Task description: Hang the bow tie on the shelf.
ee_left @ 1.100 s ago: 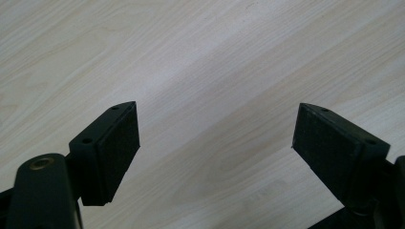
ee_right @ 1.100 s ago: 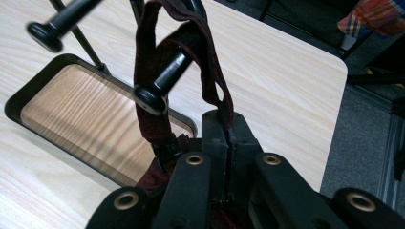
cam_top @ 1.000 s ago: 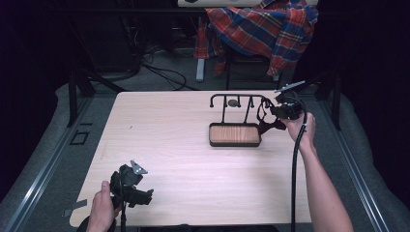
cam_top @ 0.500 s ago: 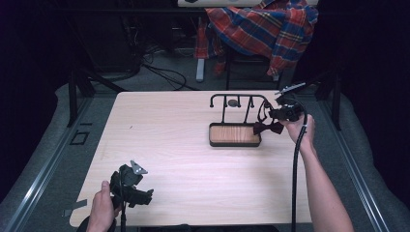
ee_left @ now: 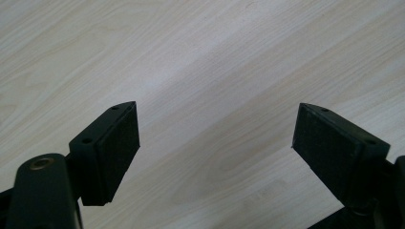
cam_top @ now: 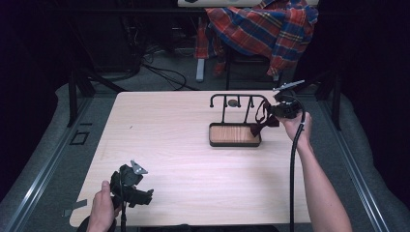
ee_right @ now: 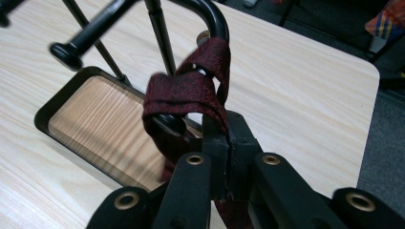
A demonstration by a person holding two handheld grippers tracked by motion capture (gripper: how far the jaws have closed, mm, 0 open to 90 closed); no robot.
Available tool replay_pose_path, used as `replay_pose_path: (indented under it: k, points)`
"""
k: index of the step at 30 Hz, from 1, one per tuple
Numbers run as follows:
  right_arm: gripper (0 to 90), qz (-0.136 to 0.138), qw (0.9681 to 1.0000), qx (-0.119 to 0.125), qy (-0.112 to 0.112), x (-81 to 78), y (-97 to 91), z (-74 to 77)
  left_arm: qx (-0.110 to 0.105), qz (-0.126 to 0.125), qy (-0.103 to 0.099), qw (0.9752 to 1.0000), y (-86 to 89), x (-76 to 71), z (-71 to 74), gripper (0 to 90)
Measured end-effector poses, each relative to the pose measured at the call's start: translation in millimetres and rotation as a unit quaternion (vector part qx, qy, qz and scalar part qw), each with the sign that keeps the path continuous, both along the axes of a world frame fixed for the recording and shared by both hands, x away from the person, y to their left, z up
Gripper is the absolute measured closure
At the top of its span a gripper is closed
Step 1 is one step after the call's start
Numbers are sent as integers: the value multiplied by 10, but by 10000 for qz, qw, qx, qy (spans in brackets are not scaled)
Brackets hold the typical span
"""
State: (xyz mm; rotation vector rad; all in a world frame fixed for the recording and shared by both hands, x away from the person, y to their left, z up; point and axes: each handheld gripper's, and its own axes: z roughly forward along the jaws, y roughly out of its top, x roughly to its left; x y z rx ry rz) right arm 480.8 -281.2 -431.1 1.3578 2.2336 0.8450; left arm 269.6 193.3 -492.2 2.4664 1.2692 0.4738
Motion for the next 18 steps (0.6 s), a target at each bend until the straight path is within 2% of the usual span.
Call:
replay_pose_path:
  k: [5, 6, 7, 10, 12, 17, 18]
  points:
    - [890, -143, 9997, 140, 120, 26, -42, -44, 2, -8, 13, 10000, 6, 3, 2, 163]
    - [891, -233, 9992, 198, 239, 49, -58, -86, 2, -10, 15, 10000, 5, 3, 2, 163]
    - [891, -233, 9992, 198, 239, 49, -58, -86, 3, -5, 15, 10000, 4, 3, 1, 163]
    - [893, -433, 9978, 381, 338, 78, -89, -138, 4, -2, 1, 10000, 3, 4, -1, 163]
    - [893, -441, 9973, 467, 367, 86, -105, -142, 2, -2, 2, 10000, 2, 4, -1, 163]
    - [890, -422, 9969, 501, 431, 89, -116, -163, 2, -8, 17, 10000, 5, 4, 3, 163]
    - [858, -387, 9966, 551, 465, 86, -126, -179, -10, -1, 6, 10000, 9, 4, 3, 163]
